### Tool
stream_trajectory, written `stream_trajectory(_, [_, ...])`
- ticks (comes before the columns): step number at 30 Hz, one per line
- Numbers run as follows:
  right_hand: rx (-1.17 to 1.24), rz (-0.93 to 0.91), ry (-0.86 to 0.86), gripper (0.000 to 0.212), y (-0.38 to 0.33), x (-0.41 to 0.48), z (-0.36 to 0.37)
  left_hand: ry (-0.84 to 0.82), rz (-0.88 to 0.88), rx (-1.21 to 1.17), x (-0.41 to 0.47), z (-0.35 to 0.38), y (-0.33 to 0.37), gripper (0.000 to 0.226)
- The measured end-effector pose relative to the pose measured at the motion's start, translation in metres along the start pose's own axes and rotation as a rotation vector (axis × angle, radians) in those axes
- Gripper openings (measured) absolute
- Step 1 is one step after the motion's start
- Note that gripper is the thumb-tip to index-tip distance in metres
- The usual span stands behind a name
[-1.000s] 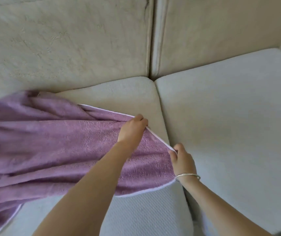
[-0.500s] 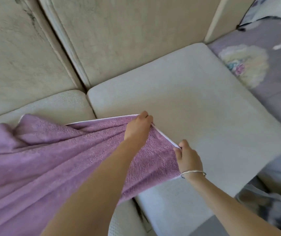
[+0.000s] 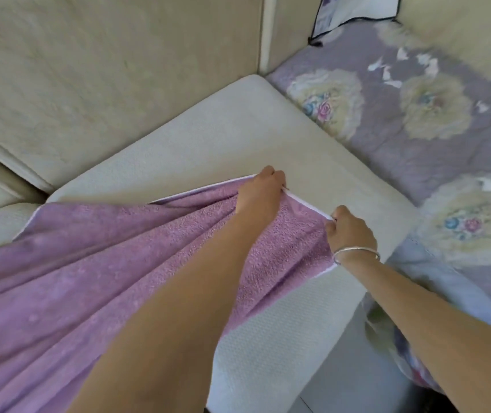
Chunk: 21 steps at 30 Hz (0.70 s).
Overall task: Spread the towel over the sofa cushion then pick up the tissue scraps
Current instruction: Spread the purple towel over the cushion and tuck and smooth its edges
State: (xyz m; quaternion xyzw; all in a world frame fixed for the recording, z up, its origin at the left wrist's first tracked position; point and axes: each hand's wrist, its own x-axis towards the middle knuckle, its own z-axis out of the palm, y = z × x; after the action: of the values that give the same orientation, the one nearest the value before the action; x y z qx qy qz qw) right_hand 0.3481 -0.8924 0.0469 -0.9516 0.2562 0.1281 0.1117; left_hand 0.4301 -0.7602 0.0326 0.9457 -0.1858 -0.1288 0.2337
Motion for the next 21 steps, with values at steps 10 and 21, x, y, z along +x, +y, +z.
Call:
stream_trajectory(10, [-0.027, -0.169, -0.231, 0.043, -0.05, -0.027, 0.082, -0.212, -0.149, 0.115, -0.063, 0.044, -0.087, 0.055])
stream_trajectory(21, [-0.063, -0.36, -0.298, 0.041, -0.125, -0.07, 0.131, -0.263, -0.397, 0.223, -0.151, 0.002, -0.207, 0.046])
